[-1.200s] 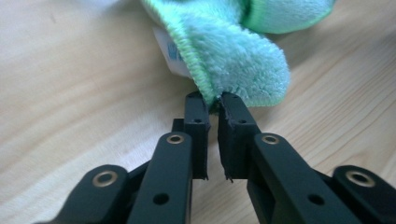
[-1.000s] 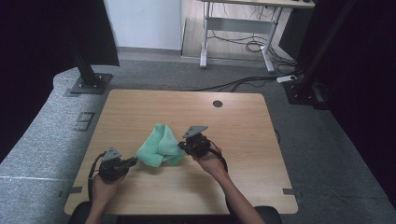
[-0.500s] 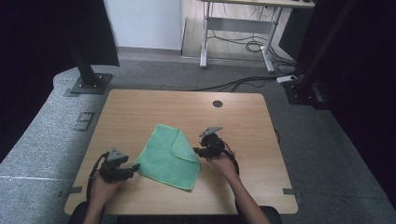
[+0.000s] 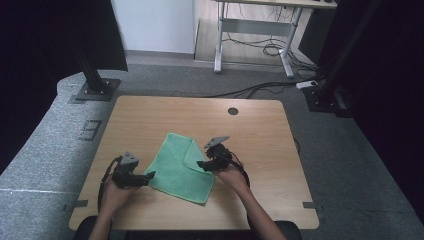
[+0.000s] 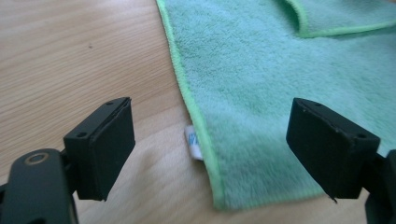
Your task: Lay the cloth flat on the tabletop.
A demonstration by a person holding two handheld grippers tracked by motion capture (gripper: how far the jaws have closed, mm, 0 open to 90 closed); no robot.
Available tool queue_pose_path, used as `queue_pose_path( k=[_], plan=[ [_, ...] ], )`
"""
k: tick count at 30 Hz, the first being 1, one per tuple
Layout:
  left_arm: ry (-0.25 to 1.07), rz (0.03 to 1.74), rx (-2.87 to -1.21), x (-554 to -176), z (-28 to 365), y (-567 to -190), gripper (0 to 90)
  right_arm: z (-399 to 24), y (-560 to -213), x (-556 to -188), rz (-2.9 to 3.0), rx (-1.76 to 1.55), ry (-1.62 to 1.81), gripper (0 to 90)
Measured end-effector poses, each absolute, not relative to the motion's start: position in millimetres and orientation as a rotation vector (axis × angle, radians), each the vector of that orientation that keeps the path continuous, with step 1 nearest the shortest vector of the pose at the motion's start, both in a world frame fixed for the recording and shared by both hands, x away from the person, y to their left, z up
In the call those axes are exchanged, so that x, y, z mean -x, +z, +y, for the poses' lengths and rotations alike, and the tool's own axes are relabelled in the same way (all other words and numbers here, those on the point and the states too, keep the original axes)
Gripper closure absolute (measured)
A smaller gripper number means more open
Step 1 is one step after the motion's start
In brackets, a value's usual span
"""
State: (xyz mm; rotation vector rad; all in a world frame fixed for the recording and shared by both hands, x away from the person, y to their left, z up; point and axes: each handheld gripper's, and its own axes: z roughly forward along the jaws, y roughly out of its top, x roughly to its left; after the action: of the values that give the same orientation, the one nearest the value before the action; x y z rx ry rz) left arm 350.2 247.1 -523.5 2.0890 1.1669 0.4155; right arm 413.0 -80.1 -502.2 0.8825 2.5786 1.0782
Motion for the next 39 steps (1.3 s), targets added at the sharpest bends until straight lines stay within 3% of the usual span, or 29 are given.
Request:
queue_pose_path(
  k=[7,12,18,29,33,39],
  plan=[
    [0.434,1.226,-2.133,-354.2,245.2,-537.9,15.3,-66.7,-502.4,-415.8,2.588,-0.876,1.093,37.8],
    [0.452,1.230,-2.130,-354.7,247.1,-544.5,14.3,-53.5,-504.7,-415.8,2.626,-0.835,1.078,45.3],
    [0.467,1.208,-2.117,-353.0,247.9,-546.9,13.9,-39.5,-513.1,-419.7,2.664,-0.797,1.041,60.4],
    [0.469,1.214,-2.115,-352.7,247.7,-546.9,13.9,-23.8,-530.4,-421.8,2.703,-0.756,0.960,68.7],
    [0.469,1.216,-2.114,-352.5,247.5,-546.9,13.9,-26.6,-530.5,-423.0,2.691,-0.785,0.949,82.6],
    [0.470,1.219,-2.112,-352.3,247.3,-546.9,13.9,-32.9,-523.1,-421.8,2.661,-0.790,0.955,85.0]
  ],
)
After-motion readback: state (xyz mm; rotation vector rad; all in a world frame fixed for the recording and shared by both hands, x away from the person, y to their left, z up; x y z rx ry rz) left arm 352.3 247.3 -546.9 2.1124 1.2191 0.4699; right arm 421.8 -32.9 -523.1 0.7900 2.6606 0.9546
